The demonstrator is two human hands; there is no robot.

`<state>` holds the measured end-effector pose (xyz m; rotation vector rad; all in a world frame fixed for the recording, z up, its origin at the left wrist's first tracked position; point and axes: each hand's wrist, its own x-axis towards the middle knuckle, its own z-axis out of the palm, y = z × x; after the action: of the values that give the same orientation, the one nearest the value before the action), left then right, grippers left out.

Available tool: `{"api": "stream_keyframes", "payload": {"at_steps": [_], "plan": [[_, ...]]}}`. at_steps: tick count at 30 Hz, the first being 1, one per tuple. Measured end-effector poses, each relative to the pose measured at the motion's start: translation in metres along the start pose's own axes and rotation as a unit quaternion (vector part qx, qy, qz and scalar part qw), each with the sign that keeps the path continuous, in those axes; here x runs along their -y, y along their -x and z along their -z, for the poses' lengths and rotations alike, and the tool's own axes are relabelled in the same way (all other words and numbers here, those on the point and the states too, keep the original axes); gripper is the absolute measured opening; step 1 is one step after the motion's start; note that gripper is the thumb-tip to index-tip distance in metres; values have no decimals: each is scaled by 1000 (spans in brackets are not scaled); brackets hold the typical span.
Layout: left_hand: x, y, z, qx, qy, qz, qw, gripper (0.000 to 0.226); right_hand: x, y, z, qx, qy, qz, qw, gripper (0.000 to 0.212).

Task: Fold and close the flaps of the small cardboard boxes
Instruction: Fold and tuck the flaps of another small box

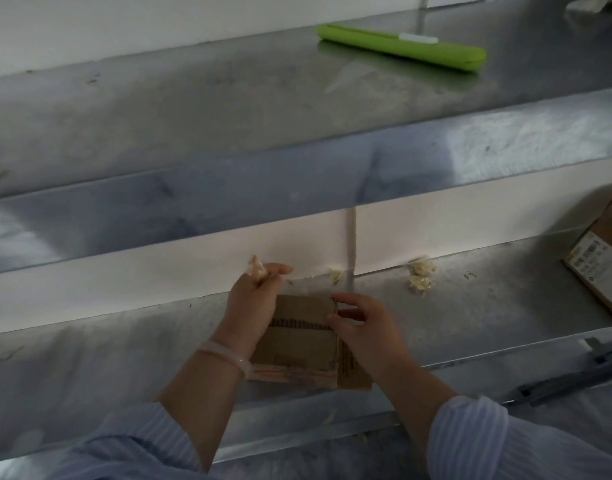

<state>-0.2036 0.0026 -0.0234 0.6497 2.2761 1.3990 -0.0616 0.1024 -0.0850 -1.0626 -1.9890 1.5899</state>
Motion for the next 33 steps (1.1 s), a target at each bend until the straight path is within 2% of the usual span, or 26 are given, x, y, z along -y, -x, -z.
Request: {"api": "stream_keyframes", "payload": {"at_steps": [2, 4, 6, 8, 9, 12, 13, 15, 17, 20, 23, 25, 28, 33], "plan": [[8, 10, 10, 35, -15, -29, 999, 25, 2, 2, 1, -4, 4, 3, 1000, 27], [29, 11, 23, 21, -138, -121, 983, 23, 5, 3, 3, -2, 2, 1, 1000, 27], [52, 9, 36, 10, -324, -206, 923, 39, 7, 5, 4, -2, 18, 7, 1000, 26], [63, 16, 42, 31, -411, -225, 883, 51, 10, 6, 5, -4, 38, 18, 999, 25], [62, 21, 44, 38, -426, -223, 876, 59, 12, 7, 4, -4, 49, 25, 998, 25], [62, 37, 46, 62, -381, -188, 903, 84, 17, 8, 2, -6, 111, 41, 993, 28], [63, 39, 46, 65, -345, -172, 920, 84, 17, 8, 2, -7, 142, 48, 989, 30], [65, 37, 46, 49, -312, -154, 936, 62, 17, 8, 1, -11, 199, 71, 977, 33], [71, 32, 46, 25, -335, -184, 924, 49, 19, 8, -2, -9, 265, 115, 957, 36], [67, 21, 48, 44, -341, -174, 923, 27, 28, 16, -13, 27, 345, 199, 917, 42], [58, 12, 48, 50, -367, -186, 910, 12, 26, 24, -31, 70, 422, 244, 870, 73], [56, 9, 54, 36, -339, -172, 924, 14, 23, 25, -36, 94, 468, 238, 846, 84], [64, 5, 64, -3, -294, -174, 940, 20, 21, 20, -34, 125, 474, 196, 849, 94], [85, 8, 69, -31, -308, -256, 916, 15, 30, 19, -35, 140, 492, 206, 834, 98]]}}
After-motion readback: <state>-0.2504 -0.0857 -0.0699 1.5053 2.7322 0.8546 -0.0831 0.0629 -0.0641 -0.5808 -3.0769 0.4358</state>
